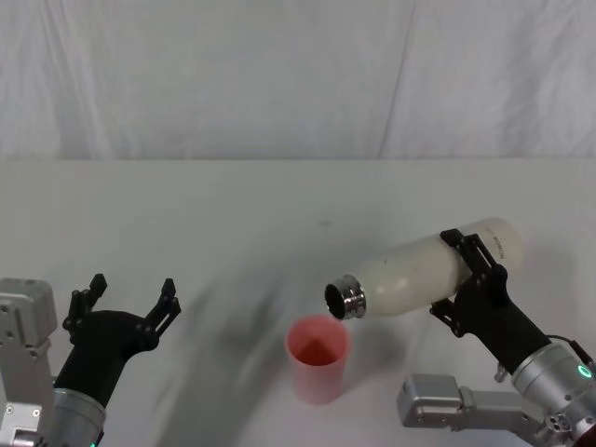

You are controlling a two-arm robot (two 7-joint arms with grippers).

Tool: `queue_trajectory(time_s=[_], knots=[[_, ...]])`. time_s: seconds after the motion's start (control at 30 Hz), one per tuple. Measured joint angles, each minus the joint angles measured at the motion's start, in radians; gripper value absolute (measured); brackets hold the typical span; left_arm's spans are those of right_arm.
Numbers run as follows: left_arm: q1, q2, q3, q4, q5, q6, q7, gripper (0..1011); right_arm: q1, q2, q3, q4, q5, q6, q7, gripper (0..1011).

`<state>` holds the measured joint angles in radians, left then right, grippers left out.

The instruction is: Grasp the thermos with one hand and pour water into the cup lid.

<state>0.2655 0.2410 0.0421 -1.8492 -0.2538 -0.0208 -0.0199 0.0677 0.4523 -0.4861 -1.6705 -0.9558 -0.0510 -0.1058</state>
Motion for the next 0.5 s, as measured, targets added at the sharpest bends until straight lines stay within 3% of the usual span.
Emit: queue_trajectory(time_s=[0.5], knots=[[0.000,0.000,0.000,0.000,0.000,0.000,0.000,1001,0.019,0.009,-0.015,0.005,-0.013,0.004,-0.006,950]])
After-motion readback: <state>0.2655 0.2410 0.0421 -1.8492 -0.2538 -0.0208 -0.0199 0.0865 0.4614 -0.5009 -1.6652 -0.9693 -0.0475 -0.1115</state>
